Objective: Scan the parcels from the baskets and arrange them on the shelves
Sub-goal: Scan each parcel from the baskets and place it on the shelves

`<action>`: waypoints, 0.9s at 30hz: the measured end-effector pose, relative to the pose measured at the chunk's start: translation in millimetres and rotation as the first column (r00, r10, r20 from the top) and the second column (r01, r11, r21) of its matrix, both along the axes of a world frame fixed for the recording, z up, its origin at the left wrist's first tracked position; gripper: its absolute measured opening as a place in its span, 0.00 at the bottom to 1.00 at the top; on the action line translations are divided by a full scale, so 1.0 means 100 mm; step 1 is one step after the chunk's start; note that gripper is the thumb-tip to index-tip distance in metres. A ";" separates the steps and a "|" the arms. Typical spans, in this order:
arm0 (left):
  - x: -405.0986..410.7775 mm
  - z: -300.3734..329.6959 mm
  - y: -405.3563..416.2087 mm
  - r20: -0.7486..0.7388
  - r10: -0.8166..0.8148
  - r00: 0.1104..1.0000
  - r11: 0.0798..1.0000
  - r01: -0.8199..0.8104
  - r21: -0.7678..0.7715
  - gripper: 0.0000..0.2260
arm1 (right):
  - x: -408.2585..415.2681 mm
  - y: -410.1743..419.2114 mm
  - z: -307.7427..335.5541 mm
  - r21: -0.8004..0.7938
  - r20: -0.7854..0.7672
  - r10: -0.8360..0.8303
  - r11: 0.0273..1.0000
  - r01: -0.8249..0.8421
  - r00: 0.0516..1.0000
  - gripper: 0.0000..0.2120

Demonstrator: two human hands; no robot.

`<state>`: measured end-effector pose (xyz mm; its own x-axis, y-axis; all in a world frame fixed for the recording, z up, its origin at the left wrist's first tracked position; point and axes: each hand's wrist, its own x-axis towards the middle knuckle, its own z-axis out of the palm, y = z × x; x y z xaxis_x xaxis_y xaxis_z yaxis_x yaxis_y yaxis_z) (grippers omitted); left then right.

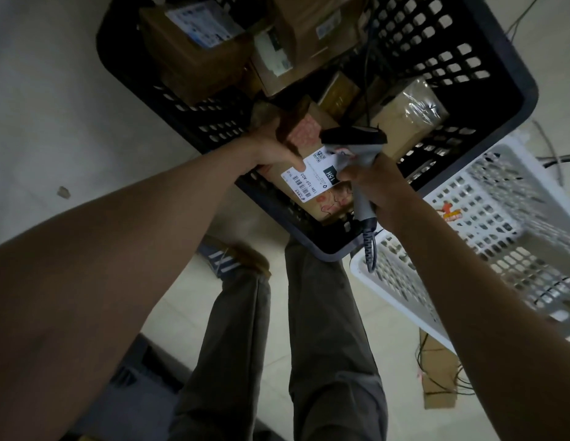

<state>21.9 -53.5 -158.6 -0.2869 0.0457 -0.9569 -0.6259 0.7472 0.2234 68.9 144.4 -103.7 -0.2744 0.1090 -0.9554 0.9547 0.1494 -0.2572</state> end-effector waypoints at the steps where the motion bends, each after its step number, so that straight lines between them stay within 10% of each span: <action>1: 0.00 0.00 -0.01 -0.002 -0.030 1.000 1.000 0.030 -0.002 0.50 | 0.01 -0.01 0.00 -0.001 -0.004 -0.006 1.000 0.006 1.000 0.20; 15: 0.04 -0.16 -0.06 -0.056 0.152 0.987 0.986 -0.147 0.082 0.34 | 0.20 0.01 -0.02 0.089 -0.131 -0.034 0.995 0.045 0.991 0.12; 27: -0.11 -0.06 -0.24 -0.078 -0.006 0.997 0.993 0.016 0.121 0.56 | 0.32 0.03 0.03 0.099 -0.166 -0.108 0.987 0.125 0.980 0.16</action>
<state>11.0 -77.8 -164.9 -0.3583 0.1639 -0.9191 -0.5953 0.7183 0.3602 100.6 147.7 -100.2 -0.4019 0.2498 -0.8809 0.9151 0.0751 -0.3962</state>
